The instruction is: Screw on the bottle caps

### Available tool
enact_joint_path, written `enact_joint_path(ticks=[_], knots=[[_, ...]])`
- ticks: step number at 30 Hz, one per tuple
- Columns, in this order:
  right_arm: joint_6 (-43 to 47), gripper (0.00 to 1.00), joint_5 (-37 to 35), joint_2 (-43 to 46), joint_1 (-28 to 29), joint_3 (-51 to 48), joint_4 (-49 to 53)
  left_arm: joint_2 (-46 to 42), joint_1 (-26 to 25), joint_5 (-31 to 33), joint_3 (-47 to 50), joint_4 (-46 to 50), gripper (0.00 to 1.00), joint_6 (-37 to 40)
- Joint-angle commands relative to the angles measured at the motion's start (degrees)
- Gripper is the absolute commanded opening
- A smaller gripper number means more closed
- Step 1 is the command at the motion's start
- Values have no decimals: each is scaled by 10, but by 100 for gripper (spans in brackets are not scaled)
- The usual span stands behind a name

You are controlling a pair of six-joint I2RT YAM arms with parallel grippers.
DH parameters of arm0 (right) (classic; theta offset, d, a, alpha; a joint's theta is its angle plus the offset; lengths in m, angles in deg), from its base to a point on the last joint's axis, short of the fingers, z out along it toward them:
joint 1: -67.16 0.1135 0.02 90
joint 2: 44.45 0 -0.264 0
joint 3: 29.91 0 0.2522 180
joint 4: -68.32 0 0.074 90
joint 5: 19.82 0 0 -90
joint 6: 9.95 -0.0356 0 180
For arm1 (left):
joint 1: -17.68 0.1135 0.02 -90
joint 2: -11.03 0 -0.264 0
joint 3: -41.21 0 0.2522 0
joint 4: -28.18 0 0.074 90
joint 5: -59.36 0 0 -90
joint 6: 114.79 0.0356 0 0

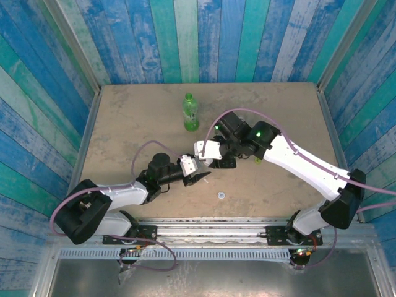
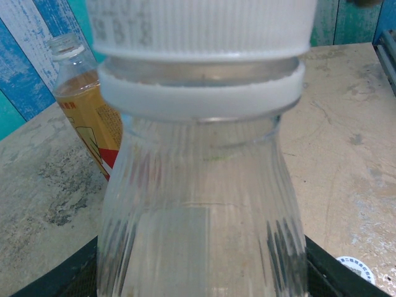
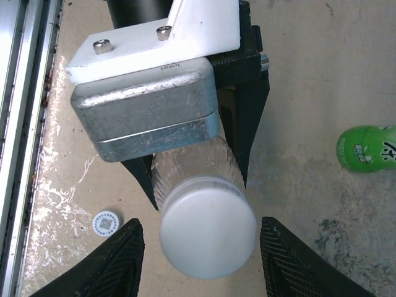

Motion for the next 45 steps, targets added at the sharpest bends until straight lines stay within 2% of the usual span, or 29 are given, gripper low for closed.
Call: enact_joint_path(ticks=[1, 4, 10, 13, 20, 24, 26, 29, 31, 34, 38, 42, 45], knots=[[22, 50, -9, -7, 3, 13, 19, -23, -3, -9, -7, 0, 31, 5], [21, 44, -9, -10, 2, 13, 22, -23, -3, -10, -7, 1, 31, 5], [15, 43, -13, -14, 3, 11, 24, -23, -3, -8, -7, -4, 31, 1], [-37, 39, -30, -17, 3, 19, 22, -42, -3, 10, -6, -25, 31, -8], [-260, 39, -98, -3, 2, -29, -54, -10, -7, 87, -27, -94, 31, -17], [-427, 36, -136, 13, 2, -43, -94, 4, -23, 139, -42, -97, 32, 16], [-555, 31, -179, 12, -1, -44, -99, 10, -30, 169, -48, -94, 32, 35], [-687, 27, -156, 5, -11, -43, -97, 19, -41, 209, -56, -83, 31, 61], [-706, 28, -145, 1, -13, -43, -97, 21, -42, 214, -53, -87, 31, 62], [-659, 40, -130, 10, -17, -52, -106, 18, -42, 212, -49, -78, 32, 61], [-471, 62, -100, 46, -17, -72, -117, 3, -42, 198, -41, -60, 32, 64], [-301, 68, -102, 99, -18, -96, -125, -16, -43, 175, -43, -14, 33, 75], [-184, 72, -61, 135, -16, -116, -125, -23, -42, 159, -41, 18, 33, 93]])
